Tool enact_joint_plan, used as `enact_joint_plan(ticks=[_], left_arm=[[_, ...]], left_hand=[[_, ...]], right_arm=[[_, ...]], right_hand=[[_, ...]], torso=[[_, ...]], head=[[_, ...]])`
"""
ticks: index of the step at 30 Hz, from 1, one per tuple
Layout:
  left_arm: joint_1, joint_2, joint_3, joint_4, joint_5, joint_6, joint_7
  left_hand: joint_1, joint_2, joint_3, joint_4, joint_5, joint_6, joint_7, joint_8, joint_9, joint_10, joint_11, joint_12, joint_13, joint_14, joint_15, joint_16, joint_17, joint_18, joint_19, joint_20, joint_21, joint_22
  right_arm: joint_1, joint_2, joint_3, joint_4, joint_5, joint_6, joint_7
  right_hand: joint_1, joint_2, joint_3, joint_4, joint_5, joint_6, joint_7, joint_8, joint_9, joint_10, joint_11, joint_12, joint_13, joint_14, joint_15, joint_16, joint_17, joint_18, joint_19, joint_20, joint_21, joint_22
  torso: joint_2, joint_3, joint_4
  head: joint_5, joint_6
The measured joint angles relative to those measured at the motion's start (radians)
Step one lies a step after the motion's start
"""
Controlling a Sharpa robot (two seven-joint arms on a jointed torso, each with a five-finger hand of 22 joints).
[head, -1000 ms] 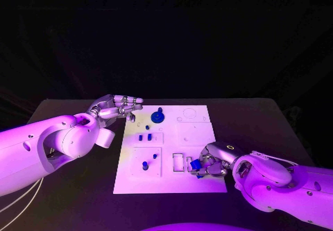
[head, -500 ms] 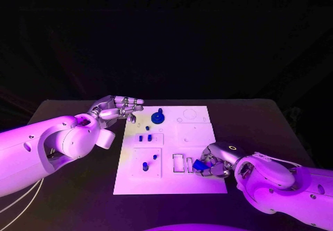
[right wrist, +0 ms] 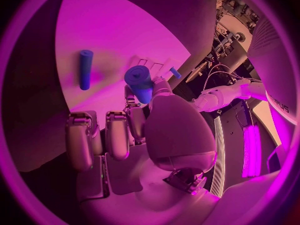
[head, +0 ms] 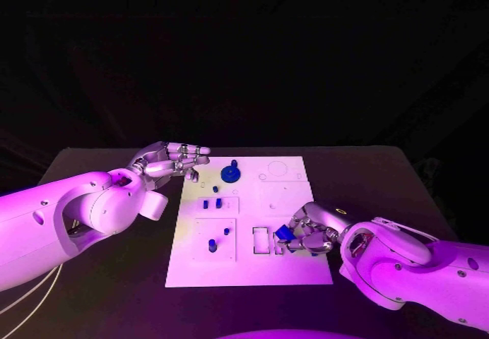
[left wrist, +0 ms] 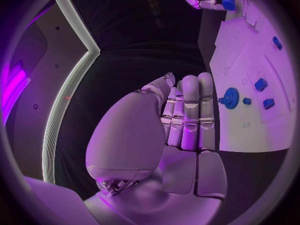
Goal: Assemble the parts on the task board
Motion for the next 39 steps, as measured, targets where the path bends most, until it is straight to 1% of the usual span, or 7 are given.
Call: enact_joint_plan(ticks=[4,11,19,25,28,31,39], left_arm=[[0.000,0.001,0.000,0.000,0.000,0.001,0.000],[0.000,0.002,0.000,0.001,0.000,0.002,-0.001],[0.000,0.002,0.000,0.002,0.000,0.002,-0.001],[0.000,0.002,0.000,0.003,0.000,0.003,-0.002],[0.000,0.003,0.000,0.003,0.000,0.003,-0.002],[0.000,0.003,0.000,0.003,0.000,0.003,-0.002],[0.000,0.003,0.000,0.004,0.000,0.003,-0.002]], left_hand=[[0.000,0.000,0.000,0.000,0.000,0.000,0.000,0.000,0.000,0.000,0.000,0.000,0.000,0.000,0.000,0.000,0.000,0.000,0.000,0.000,-0.005,0.000],[-0.004,0.004,0.000,0.000,0.000,0.000,0.000,0.000,-0.001,0.000,0.000,0.004,0.000,0.000,0.000,0.000,0.000,0.000,0.000,0.000,-0.005,-0.001],[-0.004,0.004,0.000,0.000,0.000,0.000,0.000,0.000,-0.001,0.000,0.000,0.004,0.000,0.000,0.000,0.000,0.000,0.000,0.000,0.000,-0.005,-0.001],[-0.004,0.004,0.000,0.000,0.000,0.000,0.000,0.000,-0.001,0.000,0.000,0.004,0.000,0.000,0.000,0.000,0.000,0.000,0.000,0.000,-0.005,-0.001],[-0.004,0.004,0.000,0.000,0.000,0.000,0.000,0.000,-0.001,0.000,0.000,0.004,0.000,0.000,0.000,0.000,0.000,0.000,0.000,0.000,-0.005,-0.001],[-0.004,0.004,0.000,0.000,0.000,0.000,0.000,0.000,-0.001,0.000,0.000,0.004,0.000,0.000,0.000,0.000,-0.001,0.000,0.000,0.000,-0.005,-0.001],[-0.004,0.004,0.000,0.000,0.000,-0.003,-0.003,0.000,-0.001,-0.004,0.004,0.004,0.001,0.000,0.000,0.000,-0.001,0.000,0.000,0.000,-0.004,-0.002]], right_arm=[[0.003,0.034,0.000,-0.015,0.033,0.009,0.003],[0.004,0.080,0.000,-0.044,0.052,0.040,0.005],[0.006,0.110,0.001,-0.064,0.044,0.067,-0.003],[0.009,0.124,0.001,-0.074,0.030,0.083,-0.018],[0.011,0.130,0.002,-0.078,0.021,0.088,-0.026],[0.012,0.134,0.002,-0.080,0.011,0.093,-0.034],[0.014,0.134,0.002,-0.079,-0.013,0.095,-0.048]], right_hand=[[-0.060,0.053,-0.024,-0.001,-0.032,0.000,0.000,0.000,0.008,0.004,-0.004,0.001,0.004,0.000,0.000,0.000,0.000,0.000,0.000,0.000,0.000,0.000],[-0.113,0.064,-0.051,0.001,-0.109,0.000,0.000,0.023,0.039,0.012,-0.005,0.007,-0.001,0.000,0.000,0.004,0.001,0.000,0.000,0.000,0.003,0.000],[-0.130,0.071,-0.069,0.000,-0.134,0.013,-0.005,0.027,0.046,0.023,-0.009,0.030,0.000,0.000,0.000,0.008,0.001,0.000,0.000,0.000,0.009,0.000],[-0.142,0.069,-0.087,0.000,-0.164,0.033,-0.025,0.031,0.052,0.027,-0.012,0.034,0.000,0.000,0.000,0.008,0.001,0.000,0.000,0.000,0.009,0.000],[-0.162,0.062,-0.107,0.000,-0.223,0.043,-0.034,0.039,0.059,0.027,-0.013,0.034,-0.001,-0.004,-0.003,0.008,0.001,0.000,0.000,-0.007,0.009,0.000],[-0.179,0.061,-0.121,0.002,-0.281,0.037,-0.029,0.046,0.064,0.027,-0.012,0.027,-0.001,-0.004,-0.003,0.008,0.001,0.000,0.000,-0.007,0.006,0.000],[-0.218,0.022,-0.123,0.000,-0.322,0.027,-0.021,0.046,0.069,0.021,-0.007,0.002,-0.001,-0.004,-0.003,0.002,0.000,0.000,0.000,-0.007,-0.018,0.000]], torso=[[0.001,0.0005,0.0005],[0.001,0.0005,0.0009],[0.002,0.0006,-0.0003],[0.002,0.0012,-0.0004],[0.002,0.0012,-0.0006],[0.001,0.0012,-0.0009],[0.001,0.0012,-0.0014]], head=[[0.001,0.000],[0.005,-0.003],[0.010,-0.007],[0.013,-0.008],[0.014,-0.008],[0.015,-0.008],[0.017,-0.012]])
